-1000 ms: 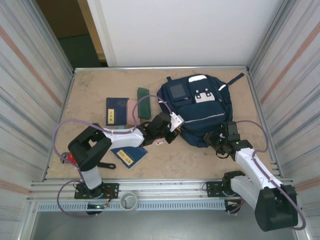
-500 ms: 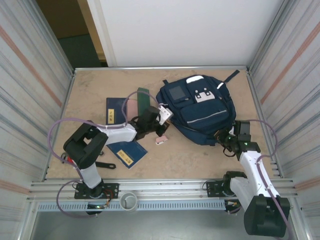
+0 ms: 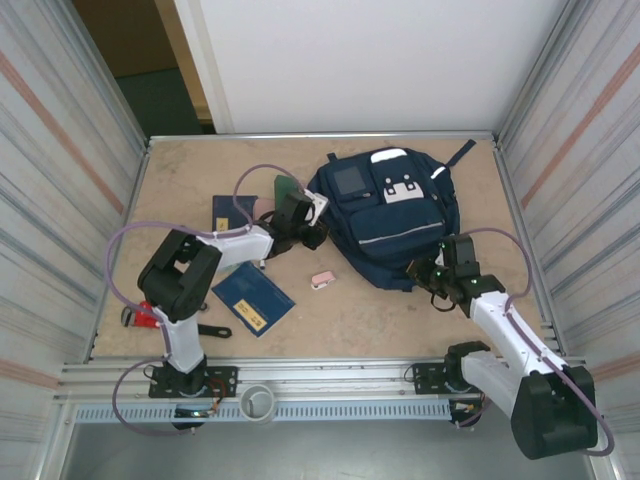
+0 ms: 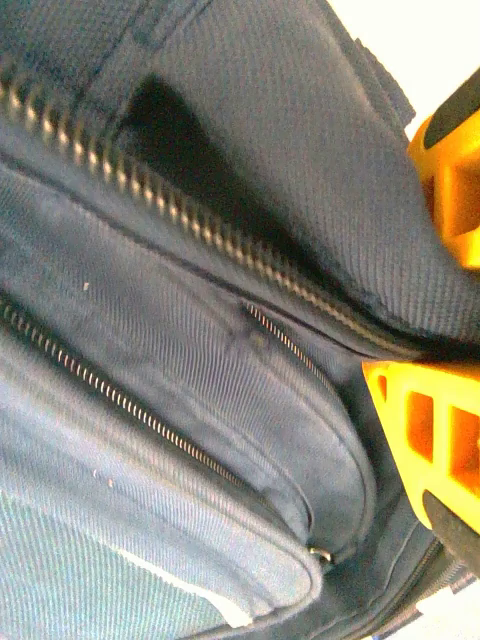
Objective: Pack books, pencil case, and school supplies into a backpack
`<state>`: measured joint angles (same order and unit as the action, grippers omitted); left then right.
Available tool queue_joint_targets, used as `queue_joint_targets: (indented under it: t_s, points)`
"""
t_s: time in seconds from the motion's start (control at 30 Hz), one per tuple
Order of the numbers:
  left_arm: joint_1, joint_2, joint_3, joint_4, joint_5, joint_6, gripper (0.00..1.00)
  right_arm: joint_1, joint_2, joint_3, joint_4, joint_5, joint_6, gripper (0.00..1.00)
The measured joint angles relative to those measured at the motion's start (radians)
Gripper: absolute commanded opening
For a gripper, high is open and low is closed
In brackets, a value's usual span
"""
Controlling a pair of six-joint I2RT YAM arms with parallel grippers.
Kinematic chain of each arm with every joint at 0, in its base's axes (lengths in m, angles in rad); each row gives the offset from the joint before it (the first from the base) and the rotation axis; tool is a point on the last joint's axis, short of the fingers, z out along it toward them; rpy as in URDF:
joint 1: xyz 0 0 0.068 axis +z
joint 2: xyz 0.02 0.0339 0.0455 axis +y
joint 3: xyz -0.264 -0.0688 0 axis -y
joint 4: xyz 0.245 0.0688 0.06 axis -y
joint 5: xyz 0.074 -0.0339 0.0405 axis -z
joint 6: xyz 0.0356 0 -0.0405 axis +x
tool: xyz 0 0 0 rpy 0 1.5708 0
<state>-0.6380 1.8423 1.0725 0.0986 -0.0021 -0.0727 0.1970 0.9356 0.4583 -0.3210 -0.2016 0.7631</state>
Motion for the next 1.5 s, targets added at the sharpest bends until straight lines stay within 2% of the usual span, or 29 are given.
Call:
queue_joint_targets:
  t_s: [0.1,0.2,0.27,0.37,0.47,0.57,0.67,0.87,1.0,1.13,1.23,1.3,1.37,1.5]
  points:
    - [0.003,-0.090,-0.055,-0.020,0.005,-0.035,0.66,0.089,0.023,0.014,0.022,0.016,0.005,0.59]
    - [0.002,-0.226,-0.132,-0.019,0.024,-0.080,0.73,0.198,0.068,0.106,-0.068,0.076,-0.040,0.69]
    - [0.002,-0.290,-0.157,-0.017,0.041,-0.108,0.74,0.241,0.069,0.172,-0.130,0.133,-0.079,0.73]
    - [-0.003,-0.319,-0.159,-0.014,0.072,-0.145,0.75,0.195,0.007,0.206,-0.175,0.192,-0.124,0.78]
    - [-0.035,-0.292,-0.138,-0.038,0.089,-0.153,0.76,0.055,-0.024,0.206,-0.187,0.192,-0.144,0.79]
    - [-0.102,-0.232,-0.075,-0.069,0.088,-0.118,0.77,-0.083,0.018,0.205,-0.165,0.147,-0.148,0.74]
    - [-0.167,-0.161,0.009,-0.089,0.088,-0.043,0.78,-0.142,0.106,0.195,-0.120,0.093,-0.147,0.66]
    - [-0.262,0.003,0.199,-0.131,0.068,0.166,0.84,-0.147,0.195,0.103,-0.035,0.024,-0.142,0.37]
    - [-0.307,0.117,0.312,-0.175,0.036,0.296,0.86,-0.146,0.200,0.050,0.033,-0.012,-0.119,0.30]
    - [-0.319,0.215,0.410,-0.228,0.025,0.381,0.85,-0.140,0.185,0.026,0.071,-0.023,-0.108,0.29]
    - [-0.315,0.274,0.470,-0.255,0.016,0.423,0.77,-0.114,0.169,0.012,0.084,-0.024,-0.091,0.30]
    - [-0.308,0.304,0.502,-0.266,0.015,0.443,0.68,-0.095,0.161,0.006,0.090,-0.024,-0.085,0.33]
    - [-0.299,0.330,0.534,-0.284,0.024,0.463,0.53,-0.075,0.151,-0.001,0.098,-0.024,-0.082,0.38]
    - [-0.287,0.344,0.557,-0.304,0.055,0.489,0.21,-0.052,0.118,-0.003,0.084,-0.015,-0.086,0.60]
